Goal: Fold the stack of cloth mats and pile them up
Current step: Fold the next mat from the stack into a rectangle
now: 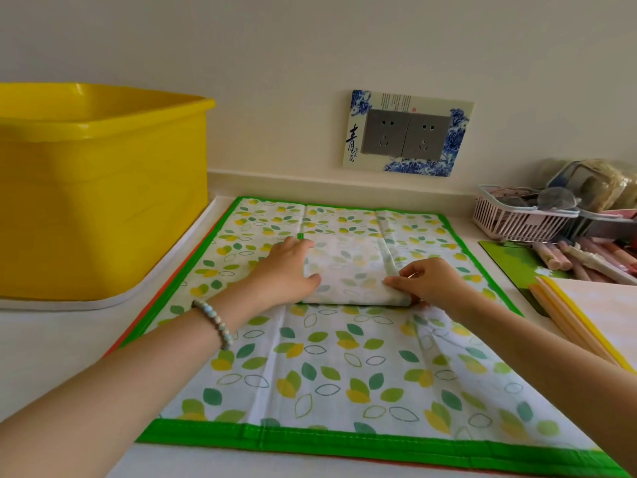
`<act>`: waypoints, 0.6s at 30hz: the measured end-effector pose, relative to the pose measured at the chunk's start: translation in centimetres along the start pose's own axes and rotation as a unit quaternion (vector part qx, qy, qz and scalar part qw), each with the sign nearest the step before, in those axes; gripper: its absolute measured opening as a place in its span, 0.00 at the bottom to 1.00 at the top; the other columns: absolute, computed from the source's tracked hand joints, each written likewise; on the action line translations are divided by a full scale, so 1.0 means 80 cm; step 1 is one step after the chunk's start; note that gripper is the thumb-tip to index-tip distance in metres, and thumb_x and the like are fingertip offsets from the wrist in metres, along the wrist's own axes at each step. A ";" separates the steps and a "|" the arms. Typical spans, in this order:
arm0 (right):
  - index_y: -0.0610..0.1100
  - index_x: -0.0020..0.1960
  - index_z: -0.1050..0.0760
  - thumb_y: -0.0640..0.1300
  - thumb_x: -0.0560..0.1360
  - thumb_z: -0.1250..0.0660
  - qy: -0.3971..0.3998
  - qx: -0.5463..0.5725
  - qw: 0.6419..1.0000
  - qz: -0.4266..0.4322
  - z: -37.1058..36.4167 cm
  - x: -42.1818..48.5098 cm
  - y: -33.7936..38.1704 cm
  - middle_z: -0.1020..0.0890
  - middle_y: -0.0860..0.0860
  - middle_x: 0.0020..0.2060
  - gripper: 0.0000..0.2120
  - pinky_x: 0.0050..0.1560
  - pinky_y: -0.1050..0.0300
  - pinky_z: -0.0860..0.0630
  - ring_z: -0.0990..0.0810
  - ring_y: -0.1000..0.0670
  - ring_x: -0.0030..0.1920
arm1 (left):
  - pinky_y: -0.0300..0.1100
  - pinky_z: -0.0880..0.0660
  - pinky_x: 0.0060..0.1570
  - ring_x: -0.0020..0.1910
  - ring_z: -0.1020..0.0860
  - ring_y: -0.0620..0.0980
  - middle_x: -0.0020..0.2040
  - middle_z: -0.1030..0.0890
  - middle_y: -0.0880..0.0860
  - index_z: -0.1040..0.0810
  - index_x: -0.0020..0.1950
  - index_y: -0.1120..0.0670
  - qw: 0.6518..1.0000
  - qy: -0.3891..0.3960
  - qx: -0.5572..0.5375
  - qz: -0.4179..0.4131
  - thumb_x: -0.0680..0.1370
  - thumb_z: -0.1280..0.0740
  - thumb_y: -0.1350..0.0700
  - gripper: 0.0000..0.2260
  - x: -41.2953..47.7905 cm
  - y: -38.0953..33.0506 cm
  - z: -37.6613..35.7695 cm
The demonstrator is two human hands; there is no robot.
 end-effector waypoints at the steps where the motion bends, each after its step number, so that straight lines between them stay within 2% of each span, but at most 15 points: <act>1: 0.48 0.43 0.23 0.54 0.68 0.26 0.000 -0.005 1.000 -0.003 -0.001 0.000 0.000 0.20 0.52 0.35 0.11 0.21 0.68 0.31 0.24 0.54 0.28 | 0.48 0.44 0.70 0.75 0.47 0.51 0.76 0.45 0.49 0.45 0.76 0.50 1.000 0.011 0.005 -0.007 0.80 0.43 0.46 0.26 0.004 -0.007 -0.006; 3: 0.46 0.46 0.23 0.54 0.68 0.27 0.001 -0.005 1.000 -0.013 -0.001 -0.001 0.000 0.20 0.51 0.37 0.13 0.22 0.67 0.30 0.24 0.54 0.28 | 0.48 0.53 0.73 0.77 0.54 0.52 0.78 0.51 0.50 0.49 0.78 0.51 0.999 0.031 0.020 -0.009 0.83 0.51 0.47 0.23 0.013 -0.013 -0.017; 6: 0.44 0.53 0.25 0.54 0.70 0.28 -0.004 -0.020 1.000 -0.014 0.001 -0.006 0.006 0.19 0.49 0.42 0.18 0.26 0.64 0.26 0.22 0.53 0.30 | 0.50 0.57 0.74 0.77 0.58 0.52 0.78 0.55 0.50 0.52 0.78 0.52 0.998 0.047 0.036 -0.001 0.83 0.57 0.49 0.23 0.020 -0.009 -0.035; 7: 0.45 0.56 0.28 0.55 0.72 0.30 -0.017 -0.060 0.998 0.007 0.003 -0.009 0.012 0.20 0.48 0.45 0.19 0.30 0.62 0.25 0.21 0.53 0.33 | 0.50 0.58 0.74 0.77 0.59 0.51 0.78 0.56 0.50 0.54 0.78 0.52 0.998 0.051 0.043 0.004 0.83 0.57 0.49 0.23 0.021 -0.006 -0.040; 9: 0.46 0.64 0.33 0.57 0.74 0.35 -0.074 -0.181 0.977 0.087 0.003 -0.014 0.035 0.24 0.48 0.56 0.23 0.41 0.58 0.24 0.20 0.50 0.46 | 0.50 0.59 0.74 0.77 0.59 0.50 0.78 0.57 0.49 0.56 0.78 0.52 0.997 0.054 0.061 0.011 0.83 0.57 0.48 0.24 0.024 -0.001 -0.047; 11: 0.47 0.70 0.37 0.55 0.77 0.39 -0.115 -0.237 0.948 0.180 -0.012 -0.021 0.065 0.31 0.49 0.66 0.24 0.53 0.55 0.27 0.25 0.48 0.60 | 0.50 0.59 0.74 0.77 0.58 0.51 0.78 0.57 0.50 0.57 0.78 0.53 0.995 0.056 0.081 0.011 0.83 0.57 0.49 0.24 0.026 -0.001 -0.050; 13: 0.46 0.73 0.39 0.53 0.80 0.44 -0.100 -0.237 0.939 0.227 -0.039 -0.017 0.090 0.34 0.49 0.71 0.24 0.65 0.52 0.33 0.32 0.47 0.68 | 0.51 0.59 0.74 0.77 0.58 0.51 0.78 0.58 0.50 0.57 0.78 0.54 0.993 0.059 0.097 0.012 0.83 0.58 0.49 0.24 0.026 -0.001 -0.052; 16: 0.44 0.75 0.42 0.48 0.81 0.49 -0.040 -0.245 0.944 0.218 -0.085 0.005 0.112 0.40 0.48 0.75 0.23 0.72 0.51 0.44 0.41 0.48 0.74 | 0.51 0.58 0.74 0.77 0.58 0.52 0.78 0.57 0.51 0.57 0.78 0.54 0.991 0.061 0.117 0.014 0.83 0.58 0.49 0.24 0.027 0.000 -0.054; 18: 0.42 0.74 0.42 0.44 0.81 0.49 -0.008 -0.249 0.948 0.200 -0.108 0.018 0.115 0.41 0.47 0.75 0.23 0.73 0.51 0.47 0.43 0.48 0.74 | 0.52 0.57 0.74 0.77 0.57 0.53 0.78 0.57 0.51 0.58 0.78 0.54 0.988 0.063 0.139 0.006 0.83 0.58 0.49 0.24 0.029 0.002 -0.057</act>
Point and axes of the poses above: each hand's wrist, its own x-axis towards the middle knuckle, its own z-axis out of the back of the hand, y = z × x, the point moved 8 cm from there along x, towards the middle knuckle
